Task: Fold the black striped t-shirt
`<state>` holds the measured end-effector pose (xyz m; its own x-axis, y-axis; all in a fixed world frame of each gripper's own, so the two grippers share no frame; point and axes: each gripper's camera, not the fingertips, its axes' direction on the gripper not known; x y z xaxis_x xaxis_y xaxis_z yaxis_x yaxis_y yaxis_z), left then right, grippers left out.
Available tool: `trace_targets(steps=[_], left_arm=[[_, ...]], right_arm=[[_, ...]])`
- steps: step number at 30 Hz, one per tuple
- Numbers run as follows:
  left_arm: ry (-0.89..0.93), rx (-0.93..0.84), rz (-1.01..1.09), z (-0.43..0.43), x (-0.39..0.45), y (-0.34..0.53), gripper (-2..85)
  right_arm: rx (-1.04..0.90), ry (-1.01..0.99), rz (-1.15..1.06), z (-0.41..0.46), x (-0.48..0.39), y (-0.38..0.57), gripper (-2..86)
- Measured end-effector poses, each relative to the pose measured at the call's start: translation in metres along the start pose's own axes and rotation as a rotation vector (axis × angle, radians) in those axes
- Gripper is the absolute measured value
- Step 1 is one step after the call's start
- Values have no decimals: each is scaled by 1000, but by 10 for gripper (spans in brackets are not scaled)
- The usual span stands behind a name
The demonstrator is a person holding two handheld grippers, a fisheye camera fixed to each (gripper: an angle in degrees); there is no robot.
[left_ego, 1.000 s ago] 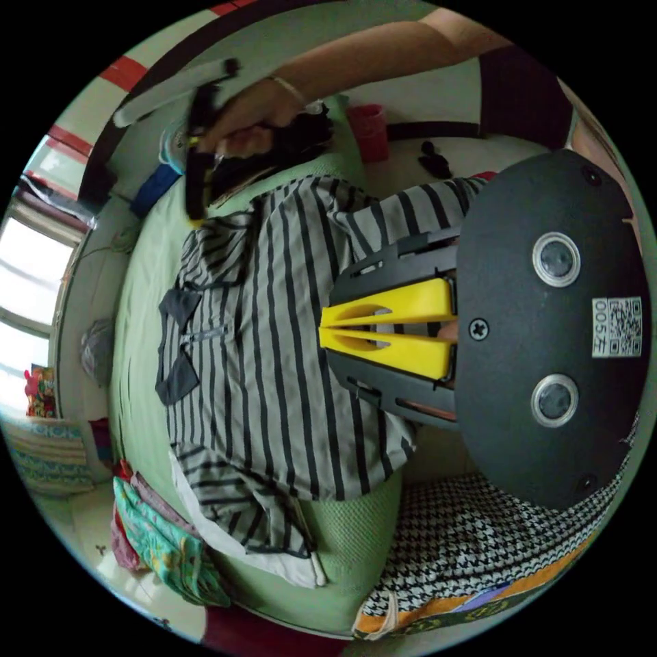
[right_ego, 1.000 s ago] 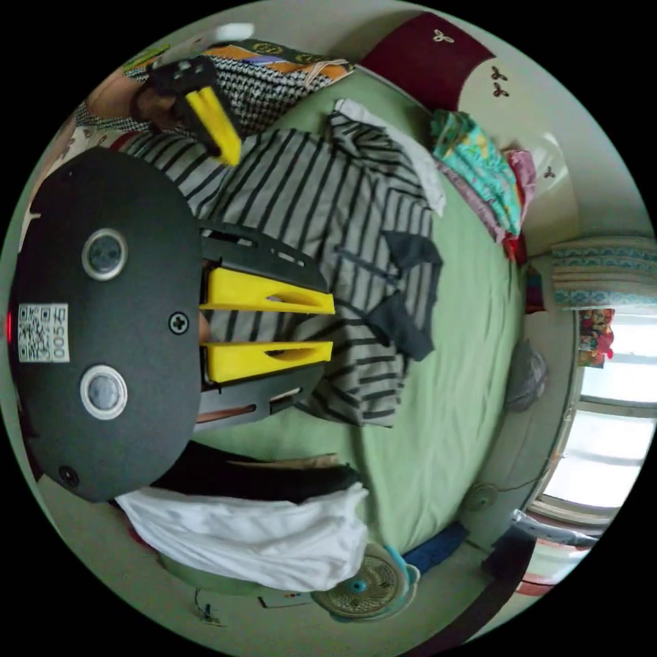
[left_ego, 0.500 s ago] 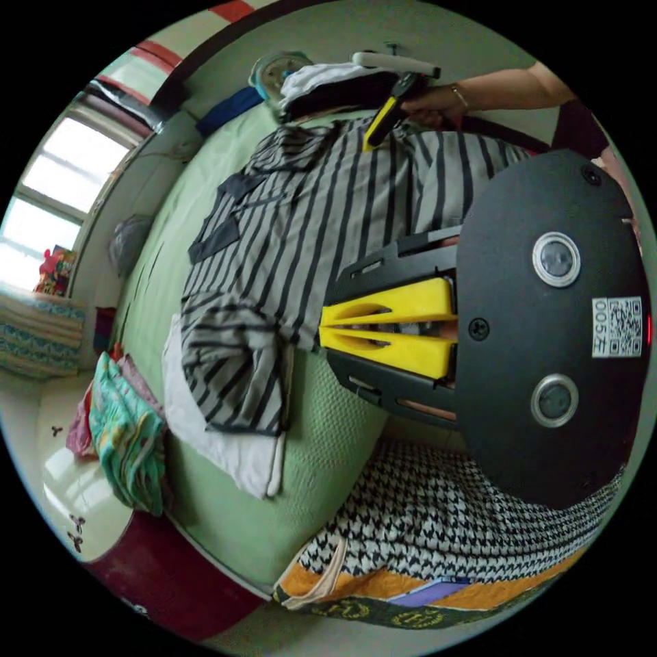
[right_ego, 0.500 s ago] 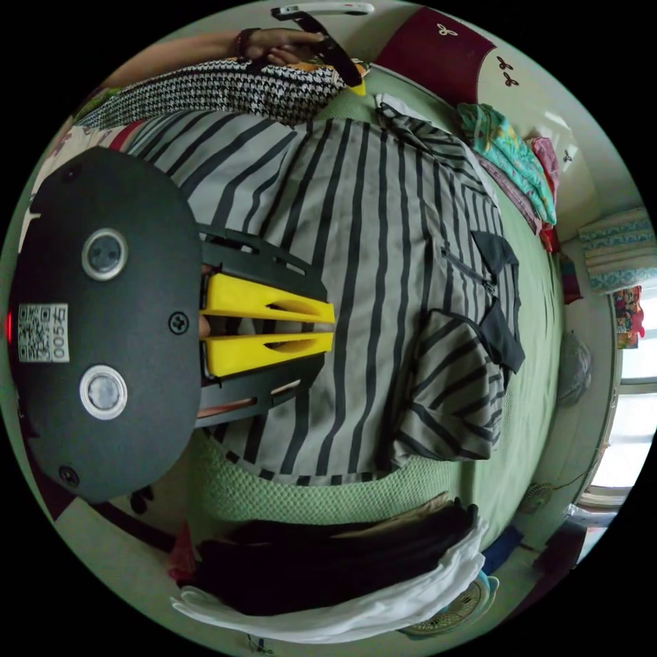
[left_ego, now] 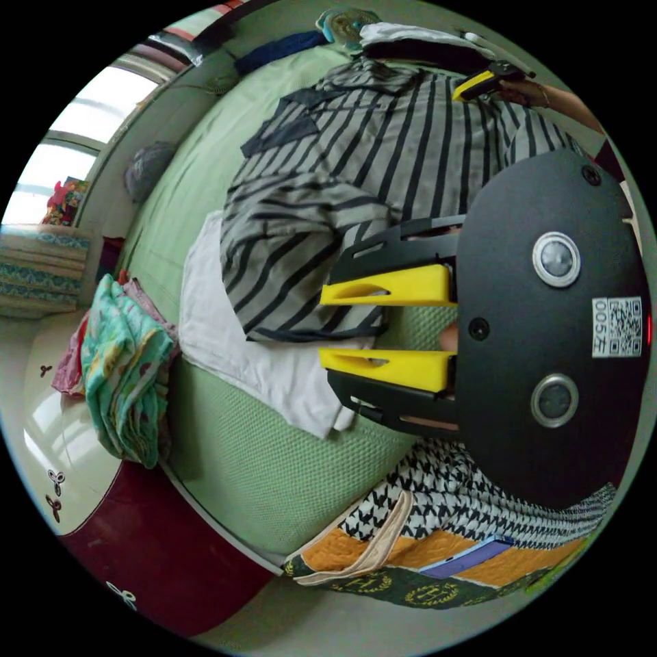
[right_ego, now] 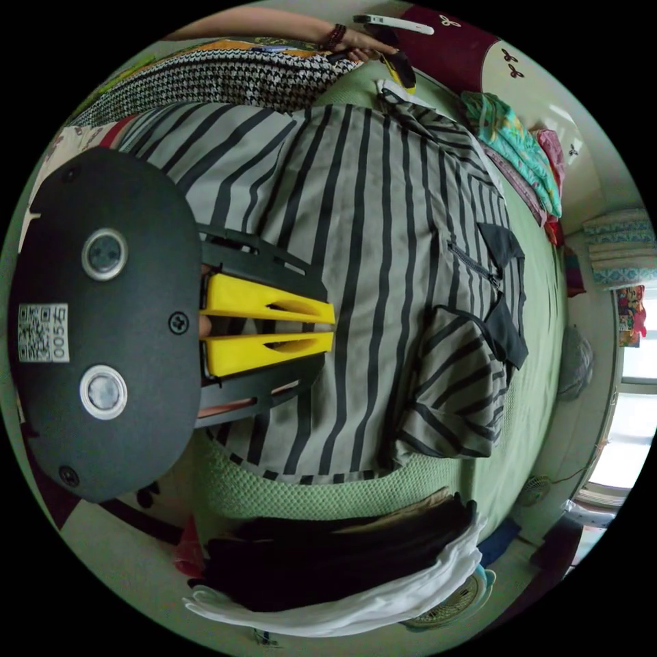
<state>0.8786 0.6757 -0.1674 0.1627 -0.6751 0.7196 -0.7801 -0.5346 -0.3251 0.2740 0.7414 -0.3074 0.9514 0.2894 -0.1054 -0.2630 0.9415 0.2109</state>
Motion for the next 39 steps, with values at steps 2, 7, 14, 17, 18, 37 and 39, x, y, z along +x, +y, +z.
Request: trace_targets(steps=[2, 7, 14, 17, 18, 37, 39], left_arm=[[-21, -37, 9, 14, 2, -10, 104], [-3, -48, -14, 24, 7, -20, 86], [-64, -46, 29, 6, 29, -26, 45], [-47, -6, 22, -16, 35, -29, 41], [-40, 9, 23, -23, 37, -29, 41], [181, 280, 457, -144, 231, 1, 1], [169, 228, 458, -128, 232, 3, 0]], right_arm=[[12, 7, 1, 2, 0, 0, 9], [10, -12, 18, 5, 5, -5, 6], [9, -25, 22, 9, 10, -10, 3], [7, -26, 25, 10, 12, -12, 3], [7, -23, 18, 10, 12, -13, 2], [-38, -135, 69, 17, 36, -23, -1], [-32, -130, 61, 18, 35, -22, -3]])
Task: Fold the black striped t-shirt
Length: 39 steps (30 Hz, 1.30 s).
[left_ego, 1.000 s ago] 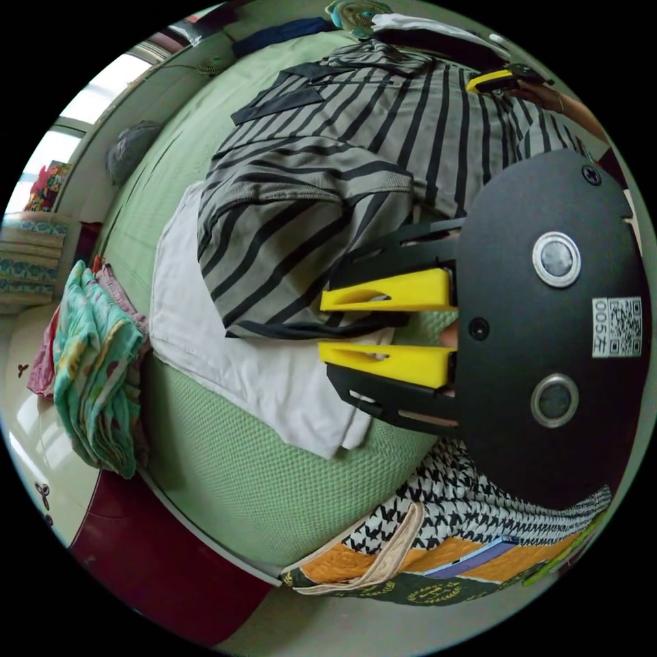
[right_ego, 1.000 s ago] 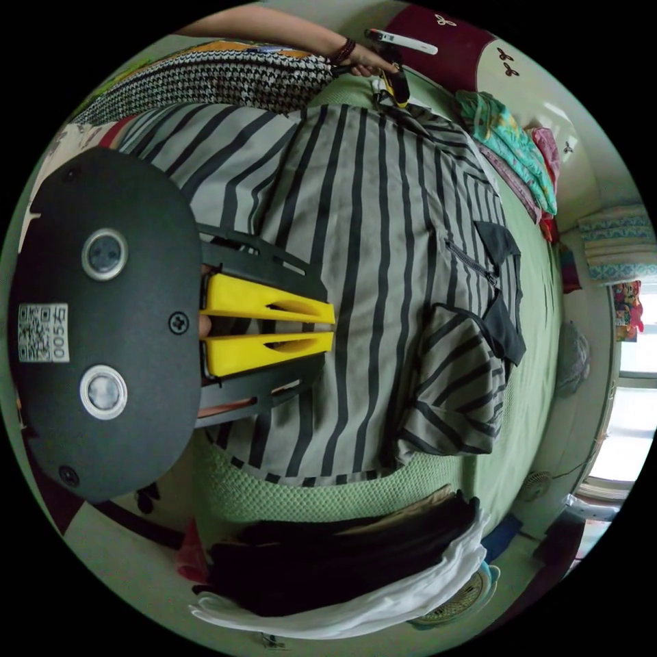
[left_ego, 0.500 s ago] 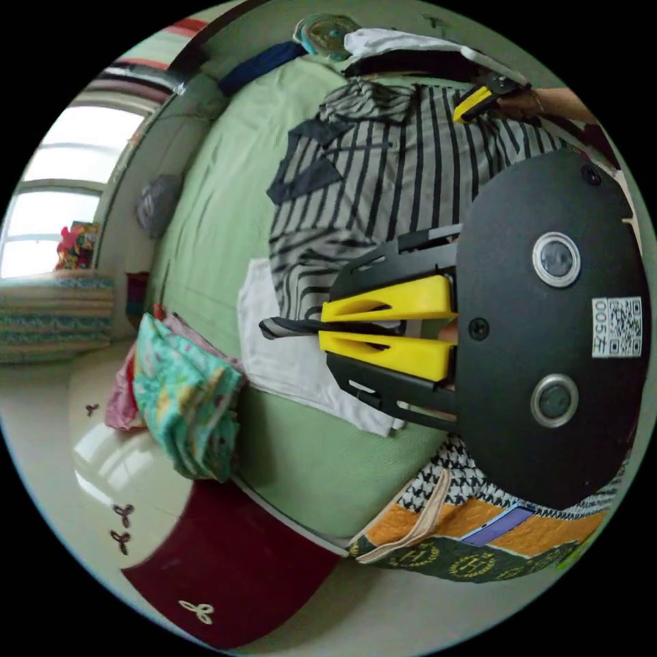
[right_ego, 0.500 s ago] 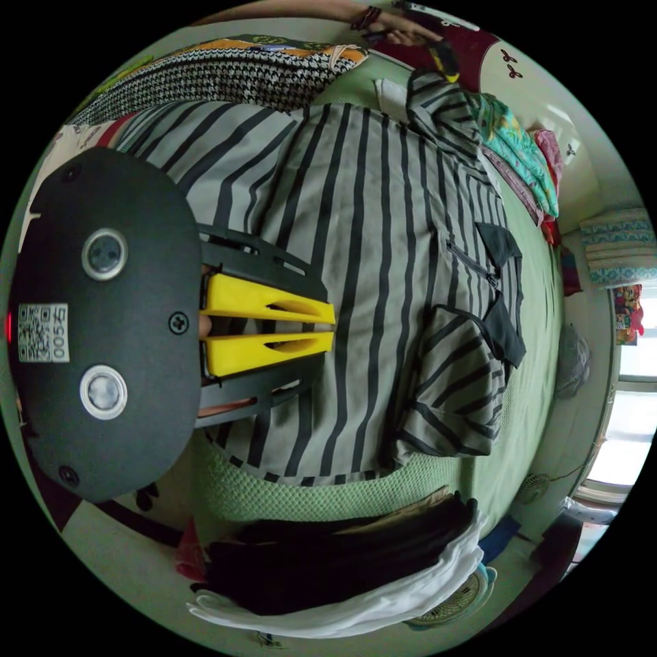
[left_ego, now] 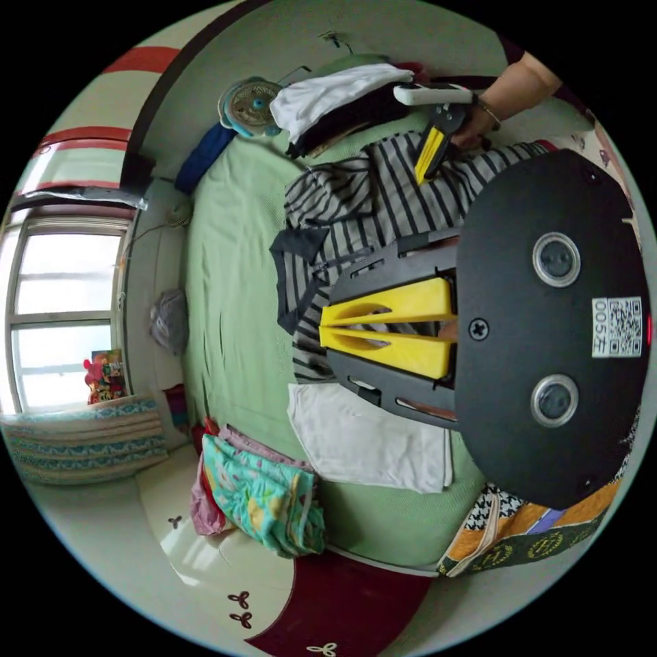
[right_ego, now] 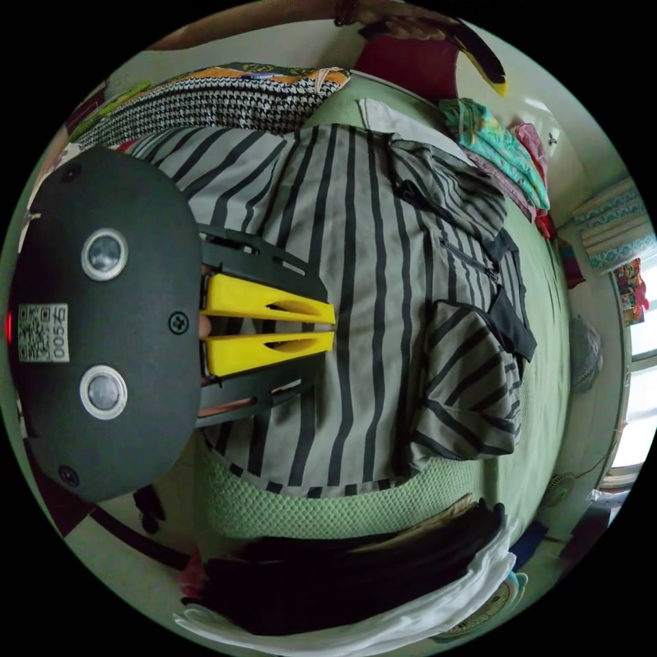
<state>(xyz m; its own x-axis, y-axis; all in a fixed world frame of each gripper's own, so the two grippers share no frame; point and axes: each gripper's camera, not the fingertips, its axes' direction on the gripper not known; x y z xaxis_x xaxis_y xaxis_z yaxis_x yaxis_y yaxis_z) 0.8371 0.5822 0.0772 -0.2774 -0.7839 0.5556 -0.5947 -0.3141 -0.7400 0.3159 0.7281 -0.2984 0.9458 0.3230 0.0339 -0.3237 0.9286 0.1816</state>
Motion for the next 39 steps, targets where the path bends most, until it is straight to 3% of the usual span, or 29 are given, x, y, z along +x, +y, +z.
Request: trace_targets(steps=[13, 18, 22, 26, 33, 39], left_arm=[[-105, -332, -183, 140, -23, 45, -1], [-75, -316, -226, 146, -31, 49, -2], [-74, -268, -140, 132, -9, 55, -2], [85, -223, -21, 126, 31, 60, -2], [76, -245, -17, 161, 68, 57, -2], [73, -282, -20, 187, 71, 64, -4]], right_arm=[[39, 51, -59, 7, -9, 13, -6], [23, 99, -116, 10, -19, 16, -7], [-15, 122, -190, 5, -26, 13, -8], [77, 95, -182, -17, -25, 9, -4], [97, 186, -204, 5, -51, -40, 64], [45, 187, -124, 33, -52, -68, 53]])
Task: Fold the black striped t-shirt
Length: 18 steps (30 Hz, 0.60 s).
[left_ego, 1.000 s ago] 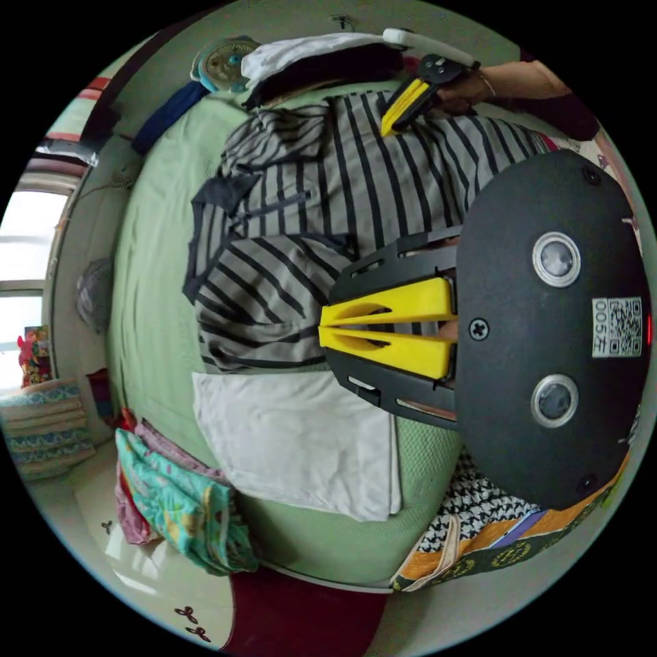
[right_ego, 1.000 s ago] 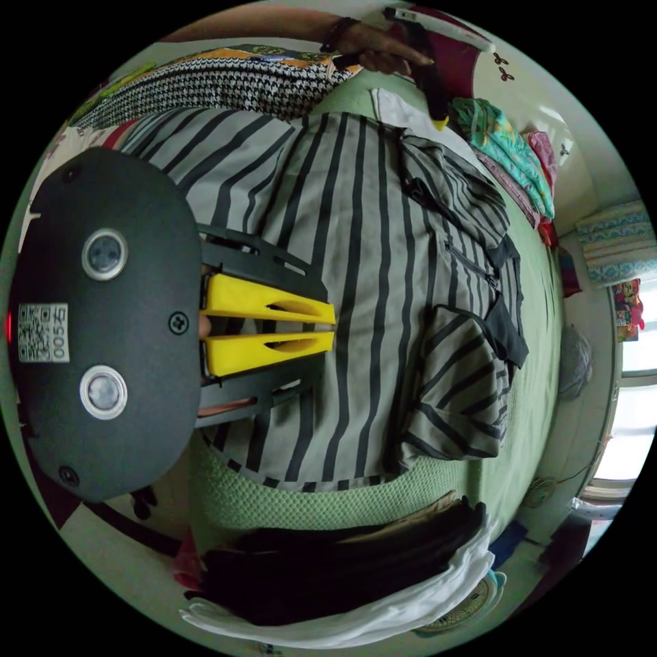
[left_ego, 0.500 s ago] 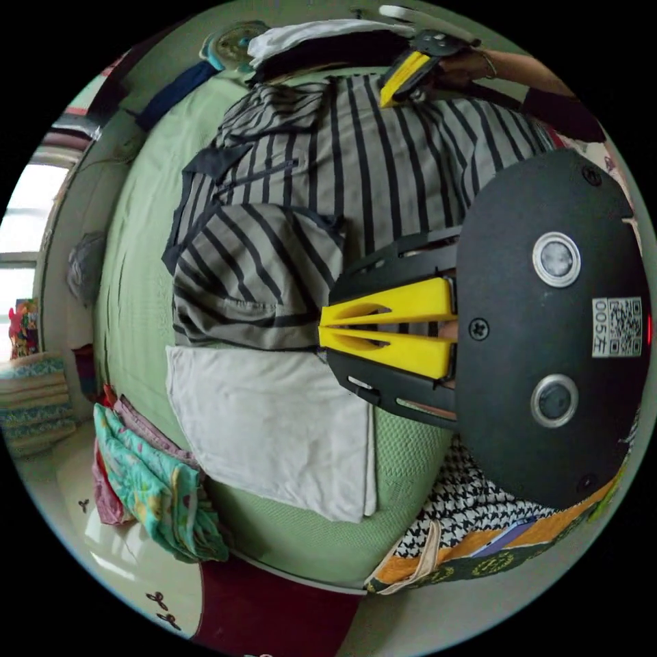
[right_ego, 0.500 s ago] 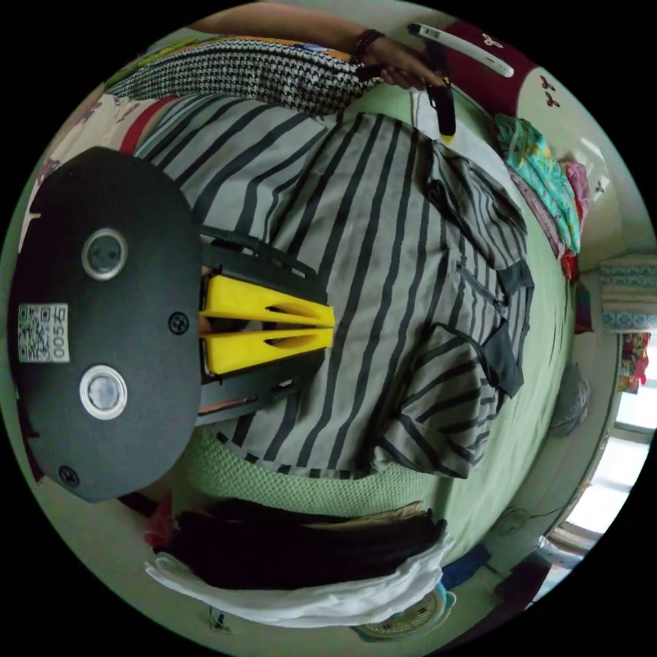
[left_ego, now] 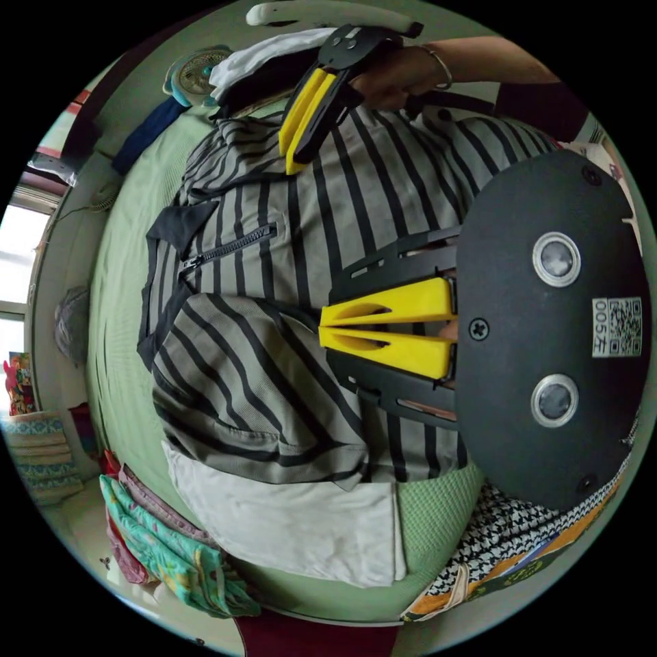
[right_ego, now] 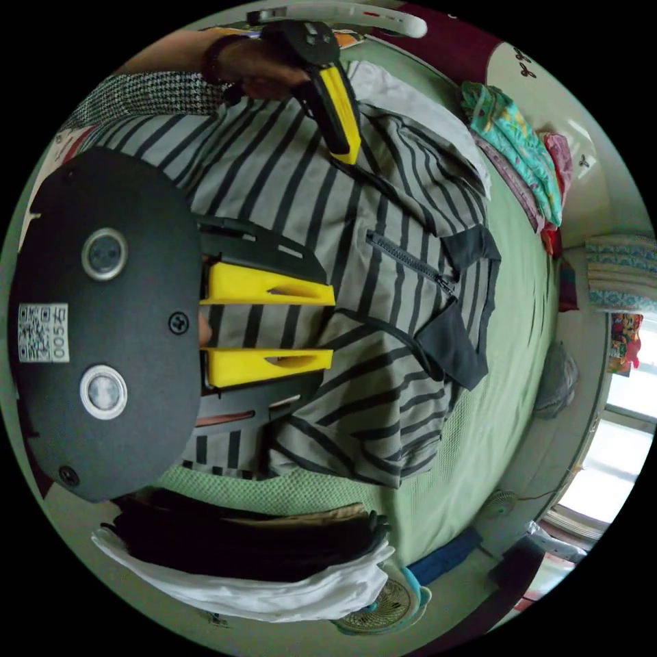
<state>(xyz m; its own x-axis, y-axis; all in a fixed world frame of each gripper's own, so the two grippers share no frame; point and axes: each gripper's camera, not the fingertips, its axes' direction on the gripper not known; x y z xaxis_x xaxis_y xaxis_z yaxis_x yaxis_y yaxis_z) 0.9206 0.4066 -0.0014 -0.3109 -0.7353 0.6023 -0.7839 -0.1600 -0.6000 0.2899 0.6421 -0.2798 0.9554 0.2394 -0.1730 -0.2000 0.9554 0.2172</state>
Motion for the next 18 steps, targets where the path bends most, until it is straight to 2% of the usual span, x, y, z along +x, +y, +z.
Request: trace_targets(steps=[4, 9, 13, 18], left_arm=[[-52, -30, 63, 6, 7, 0, -6], [-67, -45, 82, 11, 6, 4, -6], [-5, -39, 34, 12, -8, 11, -5], [50, -15, 26, 7, -24, 28, -5]], right_arm=[[-16, 5, 50, 5, 6, -2, 42], [42, -85, 28, -25, 4, 21, 44], [-60, -75, -5, -5, -1, 28, 52], [-52, -123, -21, -17, 2, 35, 87]])
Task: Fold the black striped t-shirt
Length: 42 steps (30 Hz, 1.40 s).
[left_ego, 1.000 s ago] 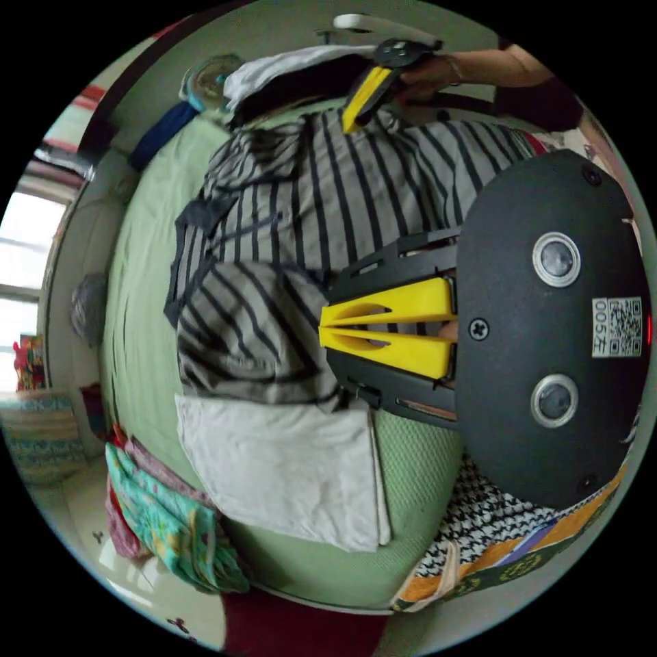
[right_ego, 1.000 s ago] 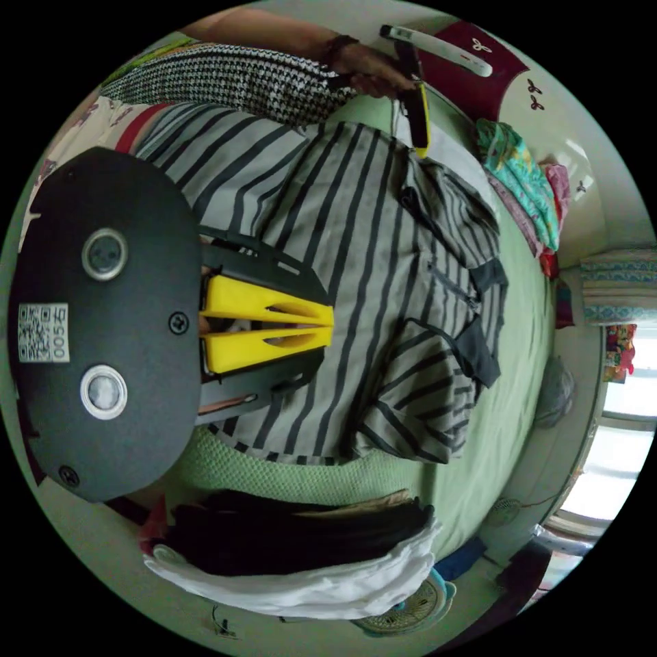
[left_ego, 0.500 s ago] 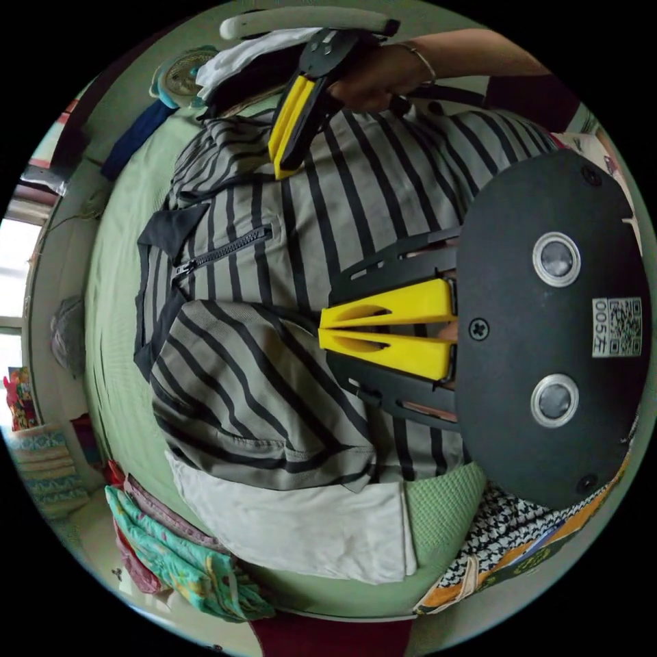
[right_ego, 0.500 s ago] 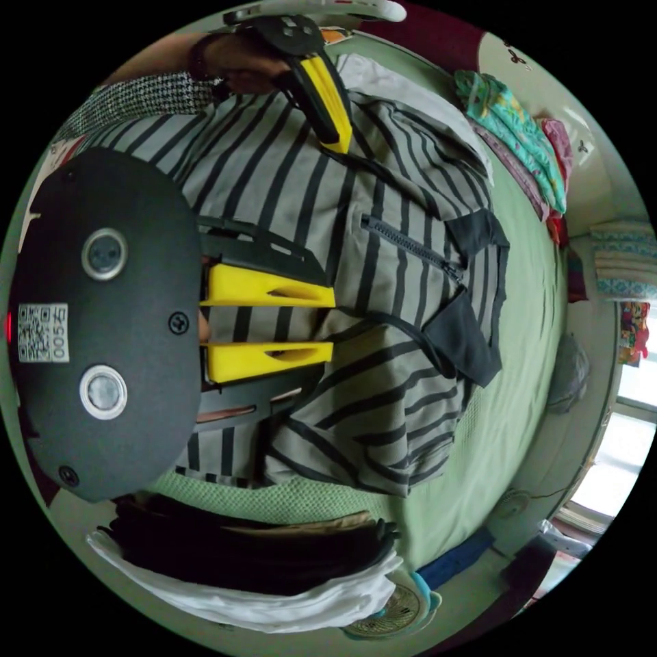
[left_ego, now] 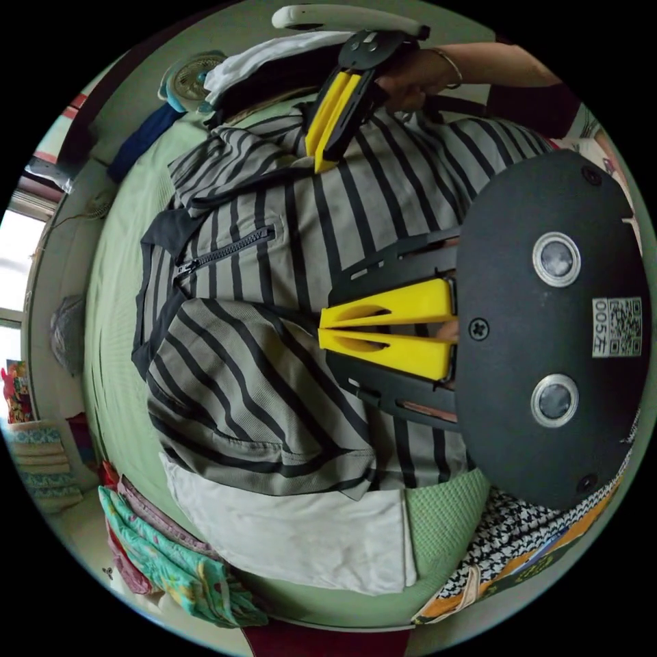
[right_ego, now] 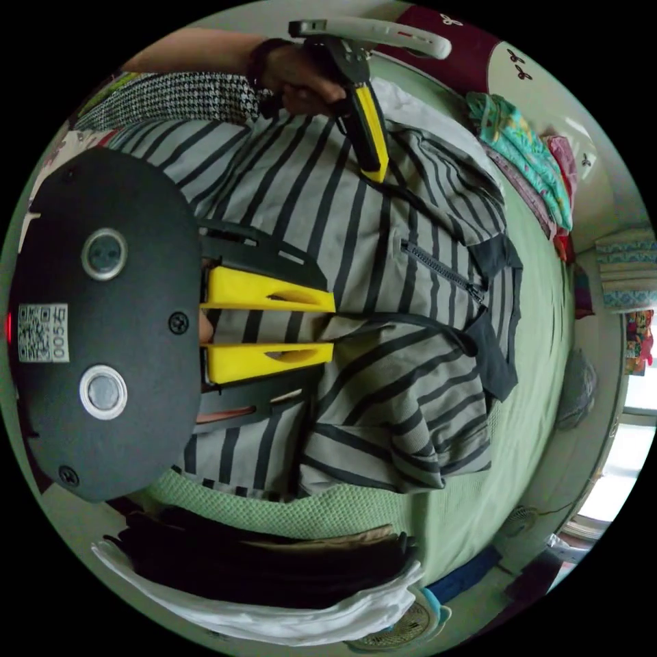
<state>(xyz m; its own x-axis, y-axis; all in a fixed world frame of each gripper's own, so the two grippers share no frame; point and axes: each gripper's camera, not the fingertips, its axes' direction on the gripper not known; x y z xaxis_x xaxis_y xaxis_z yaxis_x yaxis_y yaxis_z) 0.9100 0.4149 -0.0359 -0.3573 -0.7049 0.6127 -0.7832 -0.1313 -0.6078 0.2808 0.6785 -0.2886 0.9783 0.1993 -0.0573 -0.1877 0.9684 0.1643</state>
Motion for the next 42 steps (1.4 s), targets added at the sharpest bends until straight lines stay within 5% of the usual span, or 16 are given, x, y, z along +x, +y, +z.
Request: trace_targets(steps=[8, 26, 42], left_arm=[[-13, 195, -54, -63, -40, 81, 1], [-59, 102, -231, -48, -125, 194, 131], [-67, 130, -218, -59, -127, 223, 16]], right_arm=[[112, 146, 73, -48, 24, 74, 138], [62, 118, 304, -38, 61, 148, 107], [54, 85, 270, -40, 52, 154, -12]])
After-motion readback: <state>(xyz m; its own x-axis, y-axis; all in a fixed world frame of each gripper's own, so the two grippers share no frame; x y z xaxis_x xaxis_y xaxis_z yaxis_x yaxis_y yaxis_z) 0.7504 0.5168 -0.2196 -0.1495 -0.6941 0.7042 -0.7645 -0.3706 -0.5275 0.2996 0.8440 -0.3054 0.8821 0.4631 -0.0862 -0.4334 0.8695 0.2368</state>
